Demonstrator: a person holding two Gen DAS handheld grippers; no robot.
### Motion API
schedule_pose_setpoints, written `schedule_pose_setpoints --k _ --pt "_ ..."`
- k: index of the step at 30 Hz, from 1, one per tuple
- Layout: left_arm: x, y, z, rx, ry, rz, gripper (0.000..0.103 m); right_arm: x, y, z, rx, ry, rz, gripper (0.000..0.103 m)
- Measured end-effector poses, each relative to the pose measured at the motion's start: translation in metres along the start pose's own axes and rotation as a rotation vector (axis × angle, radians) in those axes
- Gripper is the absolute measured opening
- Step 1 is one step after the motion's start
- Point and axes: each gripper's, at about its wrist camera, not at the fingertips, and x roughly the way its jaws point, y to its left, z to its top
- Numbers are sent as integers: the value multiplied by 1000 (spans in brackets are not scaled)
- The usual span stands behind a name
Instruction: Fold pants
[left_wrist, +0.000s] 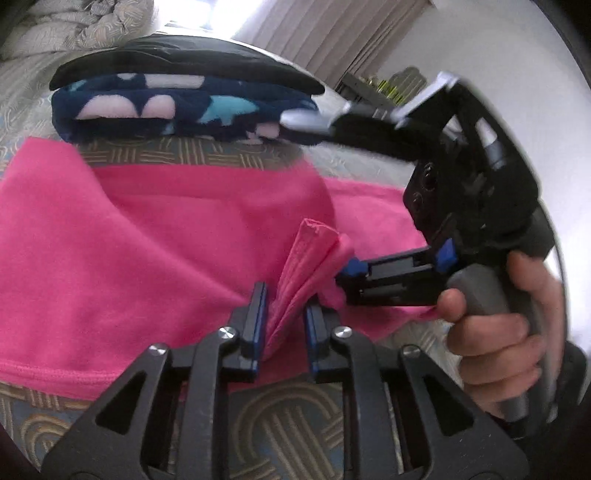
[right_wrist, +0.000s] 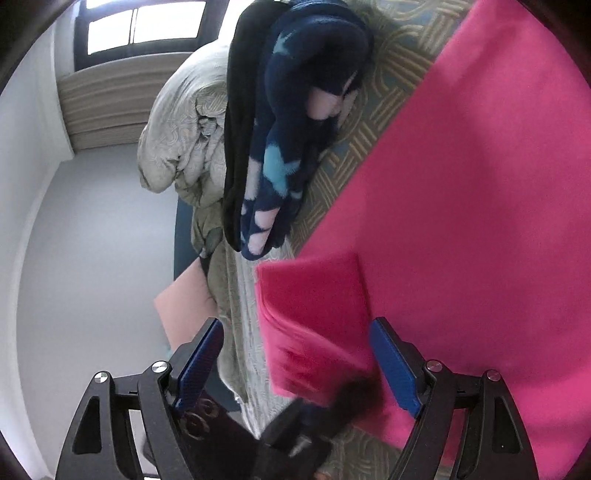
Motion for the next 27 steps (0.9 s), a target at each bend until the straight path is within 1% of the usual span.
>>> schedule_pose_setpoints --k 1,5,6,7,8,9,10,11,12,13,15,17,18,19,20,21,24,27 --pt "-4 3 0 -14 -10 -24 20 0 1 2 -10 -6 -21 83" --pt "-8 13 -1 -42 5 -49 20 11 5 4 -44 14 -86 82" --pt "-11 15 -3 -50 5 -59 22 12 7 3 -59 17 -101 82" --pt "-13 16 -2 -53 4 -67 33 13 8 3 -65 15 -111 80" --pt "-17 18 -1 -55 1 -84 51 14 9 3 -69 13 -126 72" --pt "-22 16 -2 -53 -4 -96 59 14 8 4 -71 14 -147 57" --pt "-27 16 -2 -50 -15 -105 71 15 6 5 -67 20 -172 47" --pt "-34 18 -4 -45 -29 -105 78 13 2 5 -62 26 -189 29" --pt "-45 20 -5 -32 -53 -96 79 12 0 5 -62 32 -206 14" --pt "-52 22 -6 -28 -67 -93 79 13 1 5 -65 31 -212 10" --pt "-74 30 -10 -20 -107 -73 81 7 4 4 -87 14 -196 6" --pt "-89 40 -13 -16 -138 -20 83 2 15 3 -113 -5 -179 5" --pt "-102 49 -17 -21 -159 43 83 0 23 4 -121 -12 -169 4" --pt "-108 57 -18 -26 -173 92 83 0 31 6 -123 -24 -152 4" --pt "-115 66 -23 -29 -196 161 83 -4 38 8 -121 -35 -137 4" --pt "-115 73 -28 -44 -201 207 83 -4 45 10 -123 -36 -128 4" --pt "-109 91 -30 -127 -153 275 83 -10 70 15 -145 -42 -88 4" --pt "-102 99 -26 -167 -128 317 83 -14 97 13 -176 -42 -57 4"
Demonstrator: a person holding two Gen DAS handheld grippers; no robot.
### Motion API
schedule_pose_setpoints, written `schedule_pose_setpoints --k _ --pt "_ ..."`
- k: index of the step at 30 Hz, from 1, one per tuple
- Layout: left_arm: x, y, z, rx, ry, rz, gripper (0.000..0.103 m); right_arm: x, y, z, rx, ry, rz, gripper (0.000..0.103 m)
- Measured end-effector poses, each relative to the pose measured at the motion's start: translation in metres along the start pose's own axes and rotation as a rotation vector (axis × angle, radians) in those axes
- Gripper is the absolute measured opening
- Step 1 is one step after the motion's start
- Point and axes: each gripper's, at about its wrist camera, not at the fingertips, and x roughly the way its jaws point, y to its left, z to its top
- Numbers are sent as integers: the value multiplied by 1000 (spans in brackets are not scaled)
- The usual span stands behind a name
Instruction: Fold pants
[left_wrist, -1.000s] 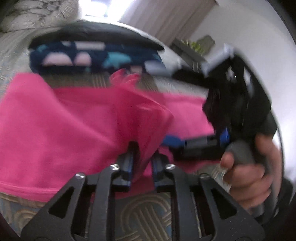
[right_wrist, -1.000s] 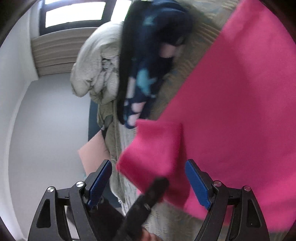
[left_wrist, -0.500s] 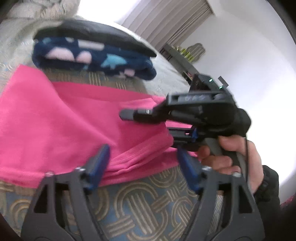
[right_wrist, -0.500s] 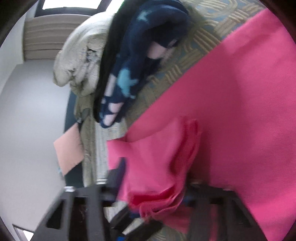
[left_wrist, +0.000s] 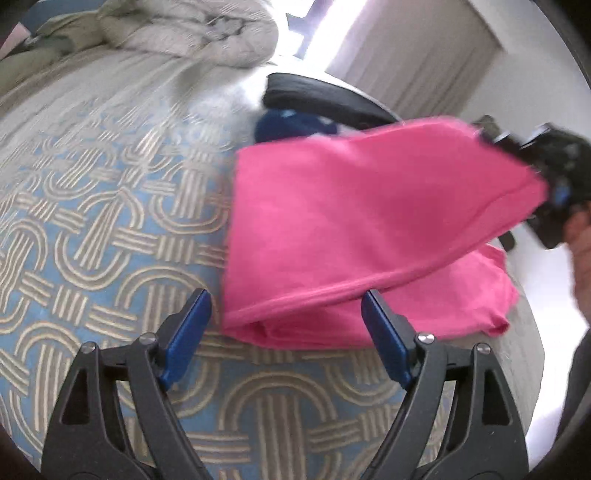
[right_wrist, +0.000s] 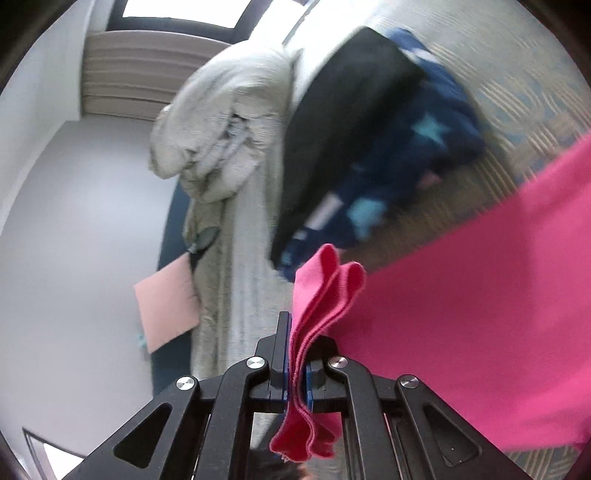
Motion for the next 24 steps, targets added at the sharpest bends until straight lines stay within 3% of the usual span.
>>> schedule_pose_setpoints --k 8,14,24 --pt "17 -3 -1 12 35 81 83 -1 37 10 -14 -2 30 4" --pt "25 -17 2 60 44 80 83 -3 60 9 -17 8 73 4" --pt "13 20 8 -135 -41 150 83 -22 99 13 -90 -17 81 4"
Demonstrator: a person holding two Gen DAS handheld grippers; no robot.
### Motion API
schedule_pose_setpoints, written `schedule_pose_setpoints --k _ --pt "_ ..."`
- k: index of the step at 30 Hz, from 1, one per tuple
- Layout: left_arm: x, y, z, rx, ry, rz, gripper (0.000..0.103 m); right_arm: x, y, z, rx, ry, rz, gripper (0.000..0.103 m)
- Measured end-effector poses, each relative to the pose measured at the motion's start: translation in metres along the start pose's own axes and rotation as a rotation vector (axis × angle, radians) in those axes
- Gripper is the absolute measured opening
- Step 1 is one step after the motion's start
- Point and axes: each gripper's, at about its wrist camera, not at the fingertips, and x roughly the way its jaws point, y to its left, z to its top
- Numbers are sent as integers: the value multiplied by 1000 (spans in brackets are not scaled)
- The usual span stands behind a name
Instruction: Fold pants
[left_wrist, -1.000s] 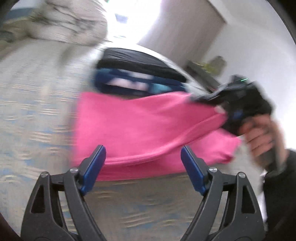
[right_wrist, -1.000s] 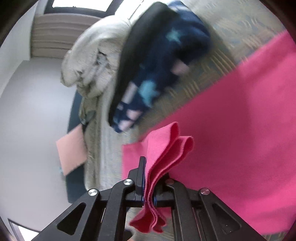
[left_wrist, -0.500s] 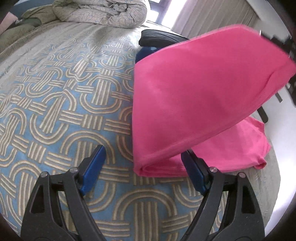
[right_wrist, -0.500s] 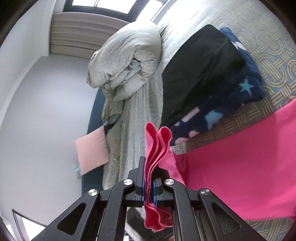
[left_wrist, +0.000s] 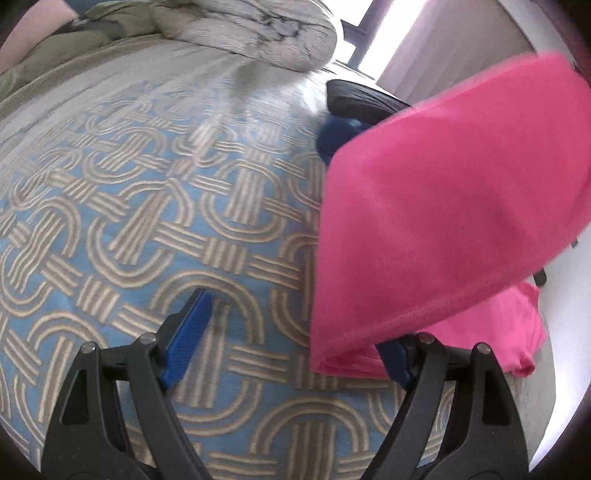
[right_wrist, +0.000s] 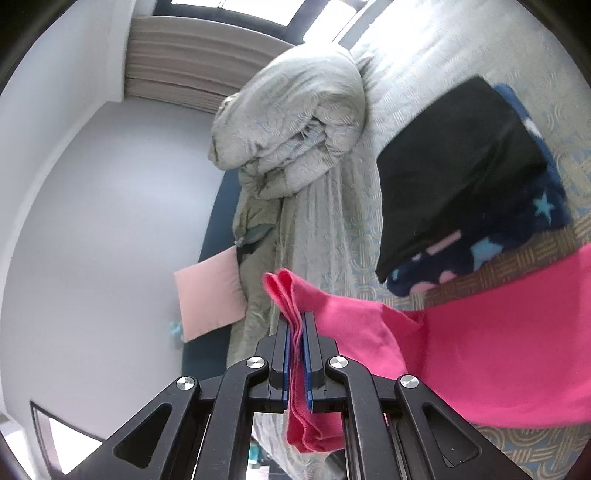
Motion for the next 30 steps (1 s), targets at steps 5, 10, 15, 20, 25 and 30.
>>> schedule_pose_setpoints --k 5,10,15,20,25,30 --pt "2 -3 -2 17 11 15 84 -18 -35 -1 35 -22 -59 4" --pt "0 -3 -5 13 11 5 84 -30 -103 -17 117 -22 -152 4" --pt "2 -3 -4 17 14 0 86 -26 -173 -40 205 62 -294 9" --pt "1 -1 -4 5 14 -14 87 -11 -196 -50 216 128 -334 32" --pt "1 0 -4 -2 15 -23 87 -3 -197 -54 214 123 -382 46" --pt "0 2 -4 -8 13 -34 88 4 -193 -53 209 129 -368 55"
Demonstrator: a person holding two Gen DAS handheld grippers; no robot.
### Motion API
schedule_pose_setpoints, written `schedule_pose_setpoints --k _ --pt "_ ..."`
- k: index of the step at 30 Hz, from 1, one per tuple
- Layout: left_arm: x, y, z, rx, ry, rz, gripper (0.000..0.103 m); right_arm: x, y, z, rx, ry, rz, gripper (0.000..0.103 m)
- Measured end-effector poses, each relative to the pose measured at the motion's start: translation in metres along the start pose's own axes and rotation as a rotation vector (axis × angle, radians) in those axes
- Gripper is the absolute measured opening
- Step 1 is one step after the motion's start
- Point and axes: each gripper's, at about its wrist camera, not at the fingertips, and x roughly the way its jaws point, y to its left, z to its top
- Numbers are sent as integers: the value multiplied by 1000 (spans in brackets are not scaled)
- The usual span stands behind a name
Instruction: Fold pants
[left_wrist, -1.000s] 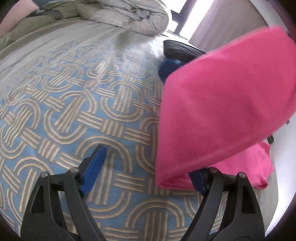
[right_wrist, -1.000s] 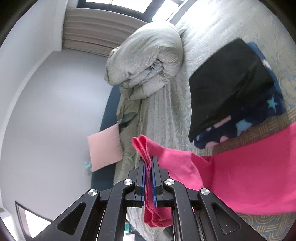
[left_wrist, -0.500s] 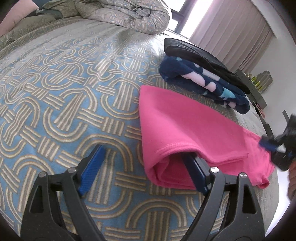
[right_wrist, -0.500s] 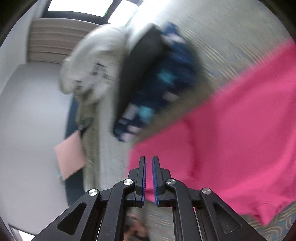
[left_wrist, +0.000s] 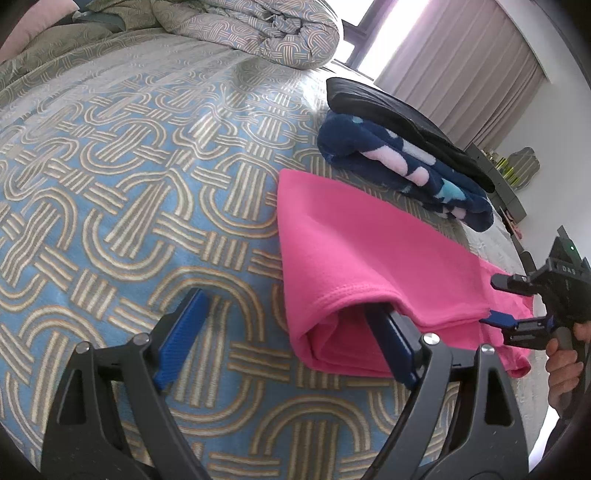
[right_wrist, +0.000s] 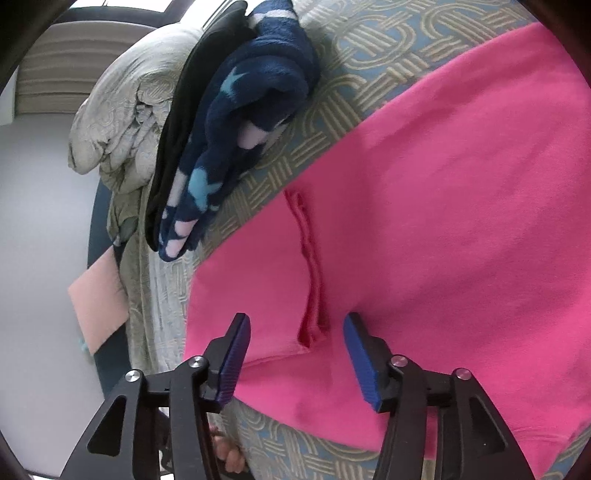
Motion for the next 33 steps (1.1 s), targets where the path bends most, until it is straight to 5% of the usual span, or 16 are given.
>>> schedule_pose_setpoints --k 8,10,12,17,33 --pt "-1 2 0 -14 -4 -21 88 16 10 24 17 16 32 55" --pt "-1 3 0 -17 -5 -27 89 19 18 25 -13 27 47 45" --pt "0 2 0 -18 -6 -29 89 23 21 25 -30 45 62 21" --pt "-1 4 -1 -23 -8 -35 89 30 13 26 -11 48 54 8" --pt "-4 2 -1 -16 -11 -25 89 -38 31 16 -57 -101 188 4"
